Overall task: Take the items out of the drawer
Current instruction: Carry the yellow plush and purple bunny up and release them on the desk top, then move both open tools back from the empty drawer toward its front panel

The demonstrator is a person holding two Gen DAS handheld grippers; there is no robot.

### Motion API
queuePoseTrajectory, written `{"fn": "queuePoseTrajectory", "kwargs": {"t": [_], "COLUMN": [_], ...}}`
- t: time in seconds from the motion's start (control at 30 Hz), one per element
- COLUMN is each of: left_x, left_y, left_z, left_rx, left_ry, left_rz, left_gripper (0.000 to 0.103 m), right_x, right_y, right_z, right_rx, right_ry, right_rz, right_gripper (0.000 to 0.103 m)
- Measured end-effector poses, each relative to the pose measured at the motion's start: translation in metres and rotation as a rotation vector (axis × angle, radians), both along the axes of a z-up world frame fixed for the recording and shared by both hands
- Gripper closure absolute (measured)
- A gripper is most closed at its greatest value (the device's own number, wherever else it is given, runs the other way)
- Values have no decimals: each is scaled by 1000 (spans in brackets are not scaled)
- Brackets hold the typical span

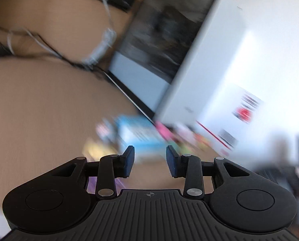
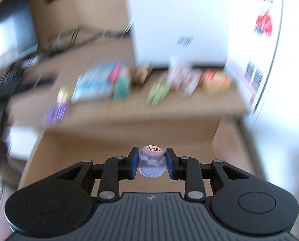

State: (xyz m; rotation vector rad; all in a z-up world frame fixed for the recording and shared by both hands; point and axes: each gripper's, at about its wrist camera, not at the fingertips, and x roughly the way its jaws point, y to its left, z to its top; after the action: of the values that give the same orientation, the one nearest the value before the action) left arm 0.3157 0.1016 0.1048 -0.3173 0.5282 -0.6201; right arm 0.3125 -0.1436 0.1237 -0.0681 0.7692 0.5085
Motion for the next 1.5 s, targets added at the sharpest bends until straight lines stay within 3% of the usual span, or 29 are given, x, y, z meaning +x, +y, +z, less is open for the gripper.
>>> {"fn": "queuePoseTrajectory", "kwargs": {"t": [0.13, 0.23, 0.3, 0.4, 0.43, 0.53, 0.63, 0.77, 0.93, 1.1, 1.33, 1.5], "left_x": [-32, -50, -58, -65, -67, -75, -81, -105, -144, -199, -303, -365], "left_y": [-27, -46, -52, -49, -50, -54, -60, -65, -59, -55, -45, -31], "left_z": [-27, -42, -50, -57, -57, -54, -49, -38, -25, -9, -5, -19], "left_rx": [-6, 18, 51, 89, 106, 146, 175, 200, 195, 201, 278, 226], "left_ry": [118, 177, 199, 245, 252, 243, 210, 151, 116, 45, -84, -78], "left_rz": [-132, -175, -146, -48, -9, 84, 133, 146, 134, 90, 39, 13], "left_gripper": [65, 65, 65, 65, 65, 65, 65, 65, 65, 65, 65, 65], "right_x": [40, 72, 89, 86, 79, 51, 18, -28, -103, -180, -283, -342], "right_y": [2, 10, 13, 0, -6, -20, -24, -27, -38, -57, -77, -75], "right_z": [15, 8, -1, -5, -5, -1, -5, -16, -20, -14, -16, -17], "right_rx": [67, 119, 112, 173, 188, 193, 141, 130, 136, 106, 222, 207], "right_ry": [-103, -168, -146, -111, -108, -131, -145, -80, -124, -220, -268, -299], "right_rz": [-91, -94, -150, -168, -168, -149, -111, -25, 8, -58, -151, -205], "right_gripper": [75, 71, 60, 57, 52, 37, 34, 31, 22, 17, 15, 14]}}
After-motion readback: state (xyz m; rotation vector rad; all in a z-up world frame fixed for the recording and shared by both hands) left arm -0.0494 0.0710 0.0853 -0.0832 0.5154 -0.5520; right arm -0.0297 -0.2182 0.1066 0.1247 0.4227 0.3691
